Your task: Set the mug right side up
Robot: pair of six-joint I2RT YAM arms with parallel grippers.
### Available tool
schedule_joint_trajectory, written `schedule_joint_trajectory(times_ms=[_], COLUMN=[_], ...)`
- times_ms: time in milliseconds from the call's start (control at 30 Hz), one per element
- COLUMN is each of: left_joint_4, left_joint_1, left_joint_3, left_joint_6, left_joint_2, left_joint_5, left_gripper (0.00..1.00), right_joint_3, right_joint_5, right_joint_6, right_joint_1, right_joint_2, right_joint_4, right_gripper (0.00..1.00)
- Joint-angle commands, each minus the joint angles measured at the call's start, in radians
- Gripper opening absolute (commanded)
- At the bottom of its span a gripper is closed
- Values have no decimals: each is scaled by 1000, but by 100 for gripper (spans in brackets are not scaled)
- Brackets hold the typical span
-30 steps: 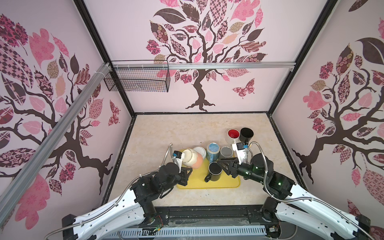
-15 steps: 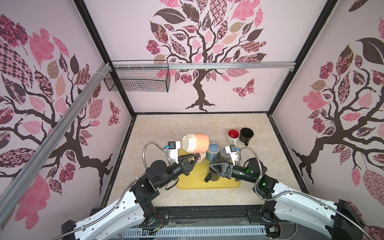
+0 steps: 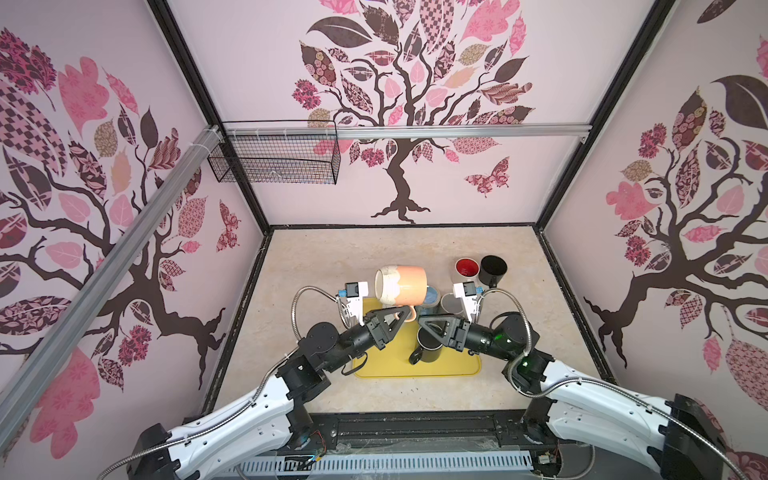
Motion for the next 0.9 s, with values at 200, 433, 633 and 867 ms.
schedule_joint_trajectory(times_ms=[200, 433, 633, 867], left_joint_4=[206, 212, 204, 197], left_joint_1=[3, 3, 3, 3], left_joint_3=[-21, -32, -31, -11], left_joint_6=[-16, -24, -12, -3], left_joint_2=[-21, -27, -28, 4], left_joint_5=[32, 34, 31, 58], left_gripper=[0, 0, 0, 0], right_joint_3=[84, 119, 136, 159], right_joint_5=[-22, -31, -55, -91], right_joint_6=[6, 22, 49, 67], right_joint_1=[4, 4, 4, 5], right_joint_2=[91, 132, 171, 209], right_joint_4=[108, 151, 182, 195], right_gripper=[34, 30, 28, 28])
